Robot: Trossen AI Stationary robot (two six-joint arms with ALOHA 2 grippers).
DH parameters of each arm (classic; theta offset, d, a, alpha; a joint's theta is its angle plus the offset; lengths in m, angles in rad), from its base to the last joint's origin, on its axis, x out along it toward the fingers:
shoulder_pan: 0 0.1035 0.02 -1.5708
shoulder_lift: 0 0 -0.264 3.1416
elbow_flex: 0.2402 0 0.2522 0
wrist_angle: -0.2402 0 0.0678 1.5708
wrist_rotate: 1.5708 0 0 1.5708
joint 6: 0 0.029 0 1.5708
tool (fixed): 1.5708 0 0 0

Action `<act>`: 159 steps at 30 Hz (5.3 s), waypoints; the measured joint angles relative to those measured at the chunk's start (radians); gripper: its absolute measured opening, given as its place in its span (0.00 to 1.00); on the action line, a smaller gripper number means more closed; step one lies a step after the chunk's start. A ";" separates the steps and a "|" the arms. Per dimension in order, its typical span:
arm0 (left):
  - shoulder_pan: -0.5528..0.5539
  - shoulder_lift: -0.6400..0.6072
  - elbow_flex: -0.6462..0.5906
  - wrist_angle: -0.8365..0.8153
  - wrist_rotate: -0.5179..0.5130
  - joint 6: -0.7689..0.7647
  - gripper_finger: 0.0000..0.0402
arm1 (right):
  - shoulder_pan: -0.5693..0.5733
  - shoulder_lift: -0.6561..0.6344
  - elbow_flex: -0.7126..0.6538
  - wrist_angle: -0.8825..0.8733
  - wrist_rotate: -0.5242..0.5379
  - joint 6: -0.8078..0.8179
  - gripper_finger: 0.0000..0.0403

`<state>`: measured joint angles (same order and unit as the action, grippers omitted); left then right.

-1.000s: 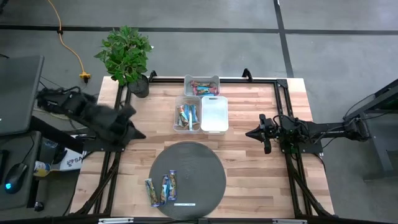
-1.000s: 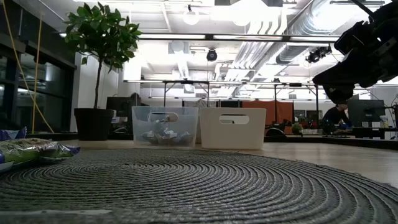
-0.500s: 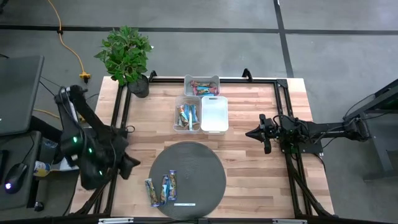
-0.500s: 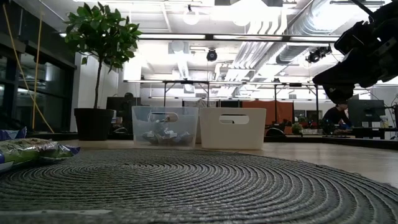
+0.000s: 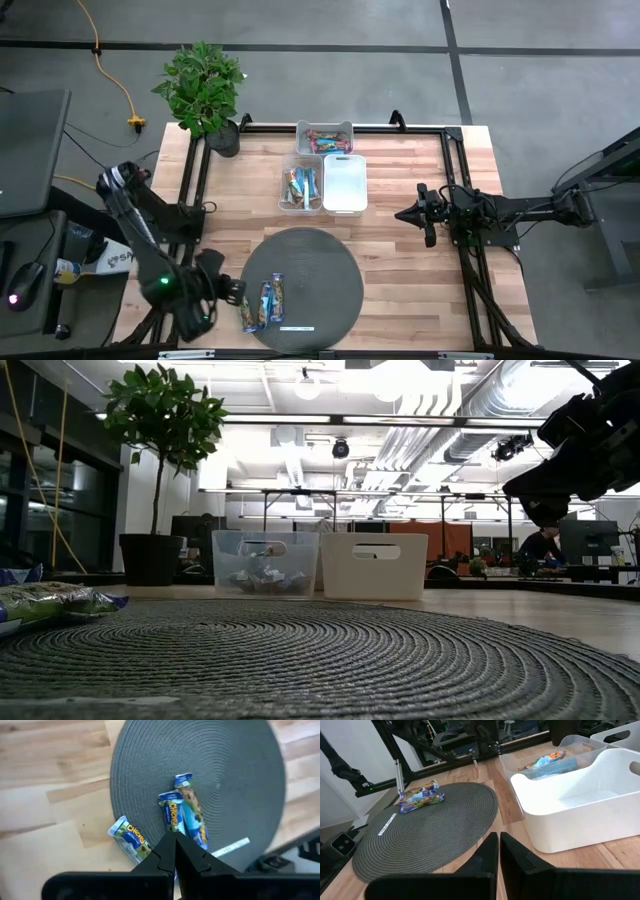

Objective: Pick and place Granola Bars by type
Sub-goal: Put the blue granola bar into the white bin

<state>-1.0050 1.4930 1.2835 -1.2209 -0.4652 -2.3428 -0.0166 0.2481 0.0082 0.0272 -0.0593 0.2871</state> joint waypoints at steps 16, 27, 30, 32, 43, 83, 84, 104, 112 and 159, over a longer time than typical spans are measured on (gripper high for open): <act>0.145 0.244 -0.001 0.250 0.127 -0.013 0.00 | 0.000 0.000 0.000 0.000 0.000 0.000 0.00; 0.127 0.273 -0.001 0.283 0.197 -0.002 0.00 | 0.000 0.000 0.000 0.000 0.000 0.000 0.00; 0.127 0.273 -0.001 0.281 0.253 -0.019 0.00 | 0.000 0.000 0.000 0.000 0.000 0.000 0.00; 0.128 0.273 -0.001 0.279 0.266 -0.020 0.00 | 0.000 0.000 0.000 0.000 0.000 0.000 0.00; 0.128 0.273 -0.001 0.260 0.273 0.008 0.27 | 0.000 0.000 0.000 0.000 0.000 0.000 0.00; 0.174 0.409 -0.008 0.232 0.463 -0.072 0.56 | 0.000 0.006 0.000 0.004 -0.001 0.000 0.00; 0.174 0.408 -0.016 0.252 0.463 -0.072 0.56 | 0.000 0.006 0.000 0.004 0.000 0.000 0.00; 0.174 0.405 -0.090 0.390 0.433 -0.067 0.26 | 0.000 0.007 0.000 0.006 0.000 0.000 0.00; 0.174 0.384 -0.091 0.381 0.445 -0.046 0.19 | 0.000 0.007 0.000 0.006 0.000 0.000 0.00; 0.553 0.231 0.384 0.292 -0.038 0.901 0.18 | 0.000 0.007 0.000 0.007 0.000 0.000 0.00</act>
<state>-0.4524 1.7241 1.6670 -0.9291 -0.5028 -1.4418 -0.0170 0.2550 0.0082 0.0338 -0.0597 0.2870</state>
